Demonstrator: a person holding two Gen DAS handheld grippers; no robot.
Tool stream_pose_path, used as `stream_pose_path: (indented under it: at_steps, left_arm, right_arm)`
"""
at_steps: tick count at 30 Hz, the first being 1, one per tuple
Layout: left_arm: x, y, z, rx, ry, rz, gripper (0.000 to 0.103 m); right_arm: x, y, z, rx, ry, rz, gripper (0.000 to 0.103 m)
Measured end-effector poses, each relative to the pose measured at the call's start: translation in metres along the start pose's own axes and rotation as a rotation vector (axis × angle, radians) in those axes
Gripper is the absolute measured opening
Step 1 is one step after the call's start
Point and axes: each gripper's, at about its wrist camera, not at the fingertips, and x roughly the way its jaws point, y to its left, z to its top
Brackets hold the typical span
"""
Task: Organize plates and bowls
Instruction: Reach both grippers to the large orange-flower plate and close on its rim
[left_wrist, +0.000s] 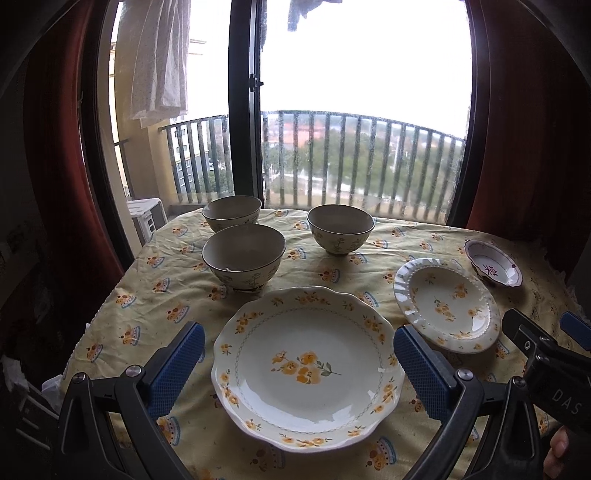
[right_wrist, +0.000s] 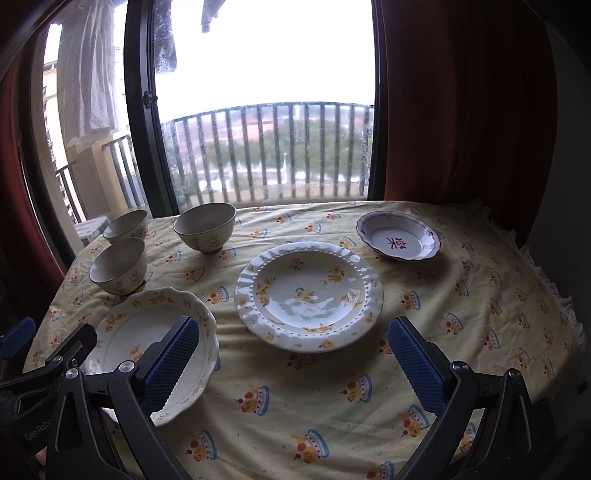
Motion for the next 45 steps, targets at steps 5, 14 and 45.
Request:
stream_pose_path:
  at_steps: [5,14,45]
  left_arm:
    - [0.023,0.018,0.008,-0.038,0.055,0.020,0.103]
    - [0.060,0.042,0.028,-0.010,0.087,0.058,0.101]
    - [0.175,0.053,-0.016,0.119,0.521,-0.112,0.073]
  right_arm:
    - [0.020,0.019,0.007,-0.006,0.042,0.027,0.103]
    - [0.058,0.066,0.019,-0.048,0.135,0.052,0.103]
    - [0.171,0.116,-0.029,-0.004,0.545,-0.058,0.072]
